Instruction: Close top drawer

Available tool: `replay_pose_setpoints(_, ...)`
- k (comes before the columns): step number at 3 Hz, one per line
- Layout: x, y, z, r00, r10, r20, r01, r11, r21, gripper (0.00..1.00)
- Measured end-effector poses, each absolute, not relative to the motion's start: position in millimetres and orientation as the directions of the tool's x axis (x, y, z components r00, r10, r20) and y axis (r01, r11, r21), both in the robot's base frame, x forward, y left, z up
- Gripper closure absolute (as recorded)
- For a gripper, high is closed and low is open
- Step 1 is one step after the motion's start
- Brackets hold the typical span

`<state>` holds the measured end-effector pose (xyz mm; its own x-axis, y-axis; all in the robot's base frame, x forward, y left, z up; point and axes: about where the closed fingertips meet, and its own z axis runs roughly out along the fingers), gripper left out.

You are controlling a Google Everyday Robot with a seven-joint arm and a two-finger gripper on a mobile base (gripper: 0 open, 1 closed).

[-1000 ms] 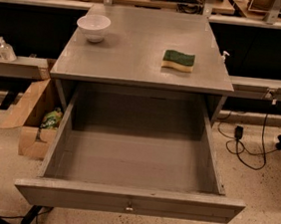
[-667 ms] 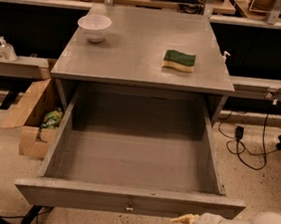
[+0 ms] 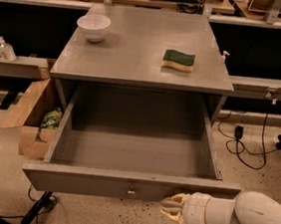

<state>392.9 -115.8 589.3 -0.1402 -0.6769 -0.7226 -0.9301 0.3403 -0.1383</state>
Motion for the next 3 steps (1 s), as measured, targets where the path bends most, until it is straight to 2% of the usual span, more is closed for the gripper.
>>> replay_pose_setpoints(1, 392.9, -115.8, 589.3, -0.14, -0.677, -0.723, -0.93, 0.34, -0.138, 1.0)
replay_pose_setpoints(2, 423.2, -112.7, 591.2, -0.1, -0.692, -0.715, -0.941, 0.299, -0.157, 1.0)
replay_pose_setpoints(3, 420.4, -113.2, 591.2, -0.1, -0.692, -0.715, -0.941, 0.299, -0.157, 1.0)
